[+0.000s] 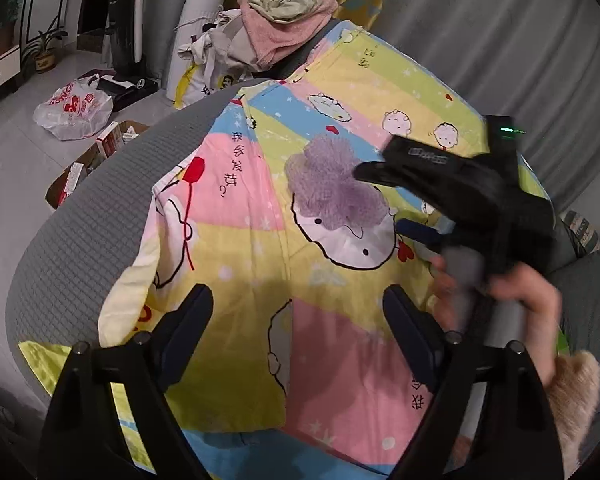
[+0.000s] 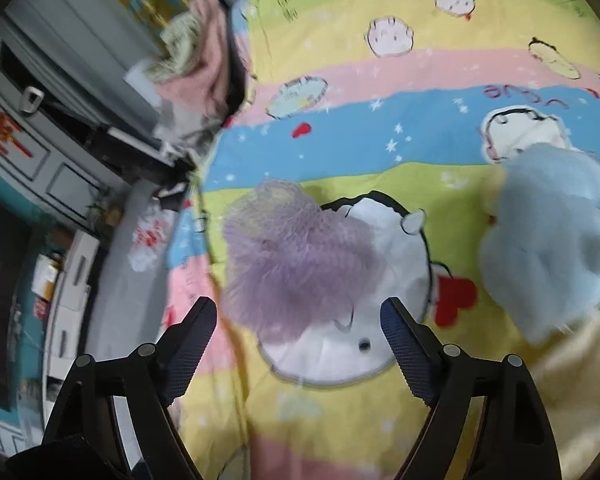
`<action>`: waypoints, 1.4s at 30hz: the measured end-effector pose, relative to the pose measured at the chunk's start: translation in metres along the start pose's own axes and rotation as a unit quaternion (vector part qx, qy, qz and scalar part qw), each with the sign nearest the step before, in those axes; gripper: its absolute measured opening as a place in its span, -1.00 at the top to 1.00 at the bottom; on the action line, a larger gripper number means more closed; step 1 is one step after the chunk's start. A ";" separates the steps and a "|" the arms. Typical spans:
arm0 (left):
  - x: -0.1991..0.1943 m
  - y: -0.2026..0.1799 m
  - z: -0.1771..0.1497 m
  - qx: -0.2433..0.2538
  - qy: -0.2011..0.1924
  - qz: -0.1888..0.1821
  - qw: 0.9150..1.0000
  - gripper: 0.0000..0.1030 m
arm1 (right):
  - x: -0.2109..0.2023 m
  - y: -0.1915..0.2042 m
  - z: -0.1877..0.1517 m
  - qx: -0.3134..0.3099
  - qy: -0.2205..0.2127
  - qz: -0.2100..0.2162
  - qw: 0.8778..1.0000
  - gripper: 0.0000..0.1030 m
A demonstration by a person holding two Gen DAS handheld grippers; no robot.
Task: Organize soft objects
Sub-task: 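Grasp the purple mesh sponge with the right gripper and lift it, then carry the purple mesh sponge with the right gripper to the green box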
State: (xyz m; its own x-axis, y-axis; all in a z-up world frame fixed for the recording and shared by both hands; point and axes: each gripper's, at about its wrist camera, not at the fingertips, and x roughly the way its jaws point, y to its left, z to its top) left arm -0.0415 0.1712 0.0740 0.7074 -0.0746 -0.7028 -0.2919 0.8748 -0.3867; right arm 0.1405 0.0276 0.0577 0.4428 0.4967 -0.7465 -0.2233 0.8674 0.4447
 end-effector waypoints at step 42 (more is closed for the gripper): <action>0.027 -0.125 -0.091 0.136 0.135 -0.143 0.971 -0.51 | -0.181 -0.140 -0.152 0.055 -0.027 -0.074 0.995 0.40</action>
State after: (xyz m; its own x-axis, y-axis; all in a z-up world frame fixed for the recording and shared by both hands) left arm -0.0450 0.0162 0.0490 0.5287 -0.4239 -0.7354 0.0984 0.8911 -0.4430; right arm -0.0407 -0.1795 0.0551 0.5110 0.3580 -0.7815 -0.0564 0.9212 0.3851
